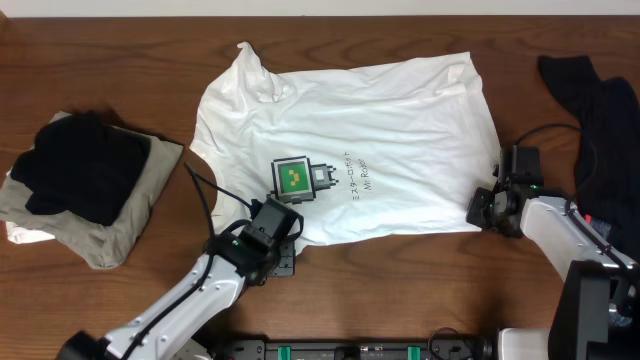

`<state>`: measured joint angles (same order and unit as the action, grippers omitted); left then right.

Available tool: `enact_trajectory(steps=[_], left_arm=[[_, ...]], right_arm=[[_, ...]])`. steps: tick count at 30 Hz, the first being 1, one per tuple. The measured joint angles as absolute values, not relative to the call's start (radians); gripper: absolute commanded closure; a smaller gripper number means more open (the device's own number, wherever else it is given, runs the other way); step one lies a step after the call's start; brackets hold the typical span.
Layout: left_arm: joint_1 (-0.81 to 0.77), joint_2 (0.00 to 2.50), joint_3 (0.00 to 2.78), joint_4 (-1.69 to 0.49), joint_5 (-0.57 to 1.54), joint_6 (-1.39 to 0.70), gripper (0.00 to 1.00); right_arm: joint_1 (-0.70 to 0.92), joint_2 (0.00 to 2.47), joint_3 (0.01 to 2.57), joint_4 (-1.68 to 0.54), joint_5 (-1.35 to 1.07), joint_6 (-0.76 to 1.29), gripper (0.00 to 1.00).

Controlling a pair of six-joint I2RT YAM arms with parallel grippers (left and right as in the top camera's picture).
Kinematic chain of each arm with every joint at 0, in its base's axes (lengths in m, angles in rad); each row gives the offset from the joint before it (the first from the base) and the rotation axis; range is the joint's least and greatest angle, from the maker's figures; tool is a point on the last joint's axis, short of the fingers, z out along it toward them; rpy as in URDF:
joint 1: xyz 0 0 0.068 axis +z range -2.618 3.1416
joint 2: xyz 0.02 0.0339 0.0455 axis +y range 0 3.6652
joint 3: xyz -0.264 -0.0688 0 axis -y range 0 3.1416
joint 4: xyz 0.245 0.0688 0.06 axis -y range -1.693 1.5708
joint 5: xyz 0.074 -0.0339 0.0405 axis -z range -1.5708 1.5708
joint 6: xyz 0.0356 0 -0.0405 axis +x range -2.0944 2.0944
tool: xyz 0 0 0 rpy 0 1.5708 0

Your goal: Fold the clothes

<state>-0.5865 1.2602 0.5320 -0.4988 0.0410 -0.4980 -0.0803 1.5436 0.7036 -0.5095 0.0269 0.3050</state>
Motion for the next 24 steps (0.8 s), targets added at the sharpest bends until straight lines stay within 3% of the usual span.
enact_trajectory(steps=[3,6,17,24], left_arm=[[-0.587,1.312,0.532,-0.466,0.045,-0.502,0.73],[-0.587,1.332,0.533,-0.46,0.044,-0.509,0.93],[-0.587,1.209,0.614,-0.649,0.049,-0.499,0.94],[-0.585,1.008,0.765,-0.812,0.043,-0.466,0.94]], right_arm=[[-0.08,1.544,0.704,-0.509,0.027,0.305,0.97],[-0.08,1.544,0.704,-0.51,0.027,0.305,0.97],[-0.08,1.541,0.704,-0.522,0.022,0.3,0.99],[-0.081,1.417,0.771,-0.72,0.002,0.284,0.99]])
